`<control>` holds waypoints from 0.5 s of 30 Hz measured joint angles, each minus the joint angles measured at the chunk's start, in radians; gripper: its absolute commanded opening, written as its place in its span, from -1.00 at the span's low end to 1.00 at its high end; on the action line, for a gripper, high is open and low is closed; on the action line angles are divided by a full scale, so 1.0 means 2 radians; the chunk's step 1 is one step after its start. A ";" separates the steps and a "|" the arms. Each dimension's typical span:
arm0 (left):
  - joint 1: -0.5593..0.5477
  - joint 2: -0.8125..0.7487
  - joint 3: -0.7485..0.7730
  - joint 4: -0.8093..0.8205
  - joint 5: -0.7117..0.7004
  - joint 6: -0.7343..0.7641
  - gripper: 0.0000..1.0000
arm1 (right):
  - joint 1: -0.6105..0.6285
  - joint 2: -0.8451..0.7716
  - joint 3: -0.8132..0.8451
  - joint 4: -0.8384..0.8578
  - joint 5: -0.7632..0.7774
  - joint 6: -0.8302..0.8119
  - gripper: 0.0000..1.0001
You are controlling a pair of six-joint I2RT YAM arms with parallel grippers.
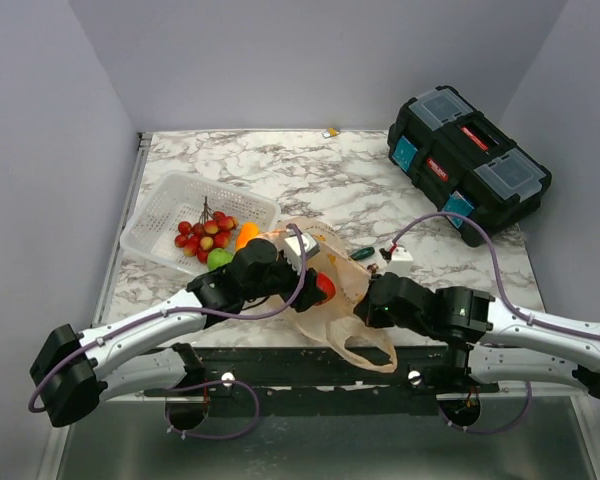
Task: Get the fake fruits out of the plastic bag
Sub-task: Take out the fake fruit from the plastic bag.
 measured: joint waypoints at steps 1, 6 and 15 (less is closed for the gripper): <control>0.000 -0.004 0.000 -0.005 0.012 0.007 -1.00 | 0.000 -0.006 0.000 0.000 0.003 0.001 -0.99; 0.000 -0.042 -0.001 -0.029 0.079 0.040 -1.00 | 0.000 -0.037 0.000 0.000 0.020 0.008 -0.99; 0.000 -0.088 0.006 -0.015 0.227 0.042 -1.00 | 0.000 -0.038 0.000 0.000 0.028 0.015 -0.99</control>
